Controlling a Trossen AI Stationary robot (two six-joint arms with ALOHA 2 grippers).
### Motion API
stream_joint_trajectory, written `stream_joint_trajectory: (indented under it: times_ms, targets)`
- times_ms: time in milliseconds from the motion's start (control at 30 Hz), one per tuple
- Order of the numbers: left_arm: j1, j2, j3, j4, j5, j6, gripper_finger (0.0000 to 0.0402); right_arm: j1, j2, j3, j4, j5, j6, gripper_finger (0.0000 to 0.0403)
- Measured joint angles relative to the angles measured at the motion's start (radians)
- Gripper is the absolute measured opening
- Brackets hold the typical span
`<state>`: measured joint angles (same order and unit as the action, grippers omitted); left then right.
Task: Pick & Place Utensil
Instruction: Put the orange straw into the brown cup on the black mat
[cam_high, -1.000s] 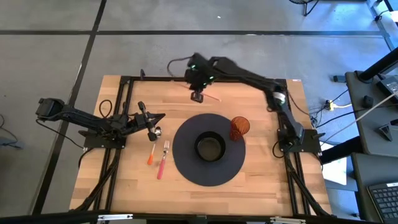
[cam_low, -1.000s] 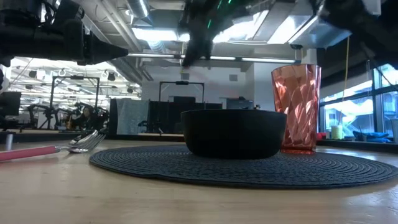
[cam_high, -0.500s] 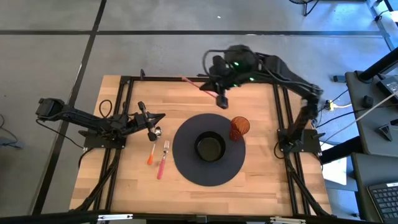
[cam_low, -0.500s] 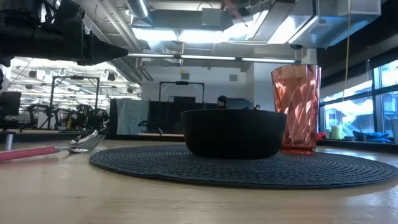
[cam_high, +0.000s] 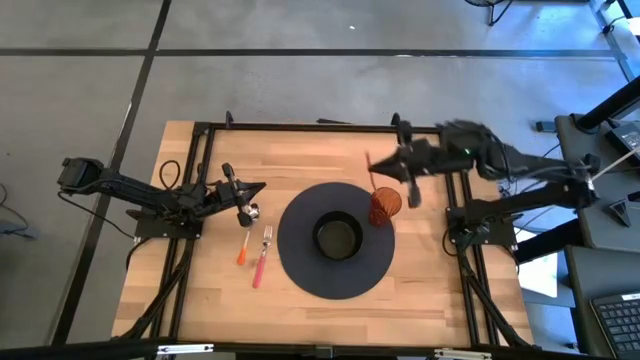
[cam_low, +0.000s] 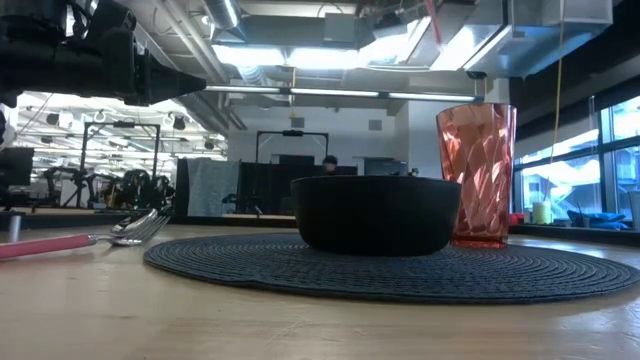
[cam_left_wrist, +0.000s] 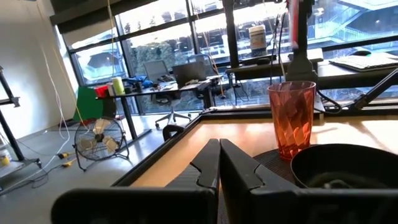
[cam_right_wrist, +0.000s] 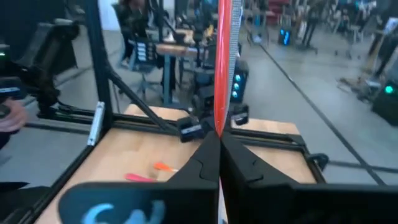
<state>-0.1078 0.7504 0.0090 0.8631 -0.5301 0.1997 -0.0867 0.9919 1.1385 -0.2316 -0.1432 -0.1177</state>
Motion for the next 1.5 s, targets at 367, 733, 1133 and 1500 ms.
stream_joint_trajectory:
  times_ms: [367,733,1133,1500]
  targets:
    - [0.000,0.000,0.000,0.000,0.000,-0.007,0.0005,0.042,-0.287,-0.498,0.321,0.065,0.048,0.0000]
    - [0.000,0.000,0.000,0.000,0.000,-0.007,0.0004,0.046,-0.301,-0.681,0.473,0.185,0.057,0.0000]
    - [0.000,0.000,0.000,0.000,0.000,-0.006,0.0001,0.051,-0.294,-0.840,0.588,0.222,0.083,0.0000]
    - [0.000,0.000,0.000,0.000,0.000,-0.006,0.0002,0.051,-0.294,-0.923,0.618,0.222,0.092,0.0000]
